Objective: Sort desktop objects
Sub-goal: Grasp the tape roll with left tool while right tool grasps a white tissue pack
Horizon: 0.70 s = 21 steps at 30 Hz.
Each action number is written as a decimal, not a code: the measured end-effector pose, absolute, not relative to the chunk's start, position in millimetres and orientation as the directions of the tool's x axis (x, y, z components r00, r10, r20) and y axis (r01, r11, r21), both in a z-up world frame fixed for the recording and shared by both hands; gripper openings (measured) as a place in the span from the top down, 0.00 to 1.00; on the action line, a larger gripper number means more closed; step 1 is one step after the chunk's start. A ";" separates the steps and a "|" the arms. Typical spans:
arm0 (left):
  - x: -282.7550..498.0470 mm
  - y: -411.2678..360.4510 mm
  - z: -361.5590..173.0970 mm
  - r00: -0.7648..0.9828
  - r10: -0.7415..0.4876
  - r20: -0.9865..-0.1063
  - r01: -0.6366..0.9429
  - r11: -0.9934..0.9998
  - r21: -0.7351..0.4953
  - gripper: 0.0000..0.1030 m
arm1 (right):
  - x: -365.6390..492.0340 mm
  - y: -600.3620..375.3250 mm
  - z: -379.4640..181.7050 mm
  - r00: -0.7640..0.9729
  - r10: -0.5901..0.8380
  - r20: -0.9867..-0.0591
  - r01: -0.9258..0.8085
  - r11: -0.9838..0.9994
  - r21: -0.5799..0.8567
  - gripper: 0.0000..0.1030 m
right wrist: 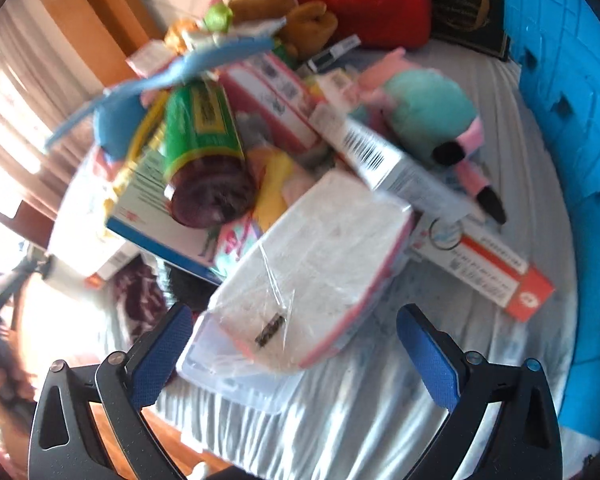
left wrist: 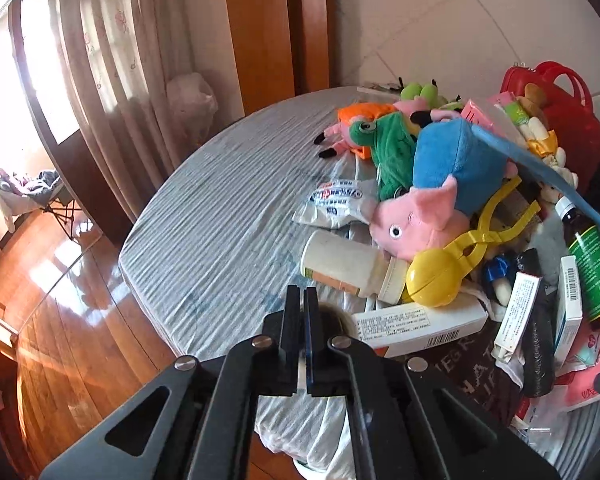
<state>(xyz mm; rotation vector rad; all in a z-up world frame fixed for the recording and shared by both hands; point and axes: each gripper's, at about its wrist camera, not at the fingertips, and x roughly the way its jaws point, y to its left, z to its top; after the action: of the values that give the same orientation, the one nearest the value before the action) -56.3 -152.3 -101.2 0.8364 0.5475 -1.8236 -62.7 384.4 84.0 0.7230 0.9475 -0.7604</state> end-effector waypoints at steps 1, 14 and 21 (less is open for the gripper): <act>-56.7 -154.2 -94.6 -0.255 -0.620 -0.742 0.919 -0.393 0.012 0.98 | -60.1 384.7 78.9 0.352 -0.257 -0.900 0.828 0.534 0.172 0.12; -13.2 -156.2 -109.5 -0.326 -0.564 -0.759 0.895 -0.443 -0.055 0.57 | -87.4 382.7 98.8 0.344 -0.347 -0.873 0.865 0.478 0.151 0.44; -15.3 -137.6 -129.4 -0.326 -0.571 -0.753 0.894 -0.446 -0.049 0.25 | -85.9 383.7 96.4 0.339 -0.344 -0.876 0.862 0.486 0.143 0.44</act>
<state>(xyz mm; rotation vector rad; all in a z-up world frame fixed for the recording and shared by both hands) -15.3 -137.6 -129.4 0.8350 0.5801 -1.9095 -85.9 383.7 96.4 0.6824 0.9026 -0.8700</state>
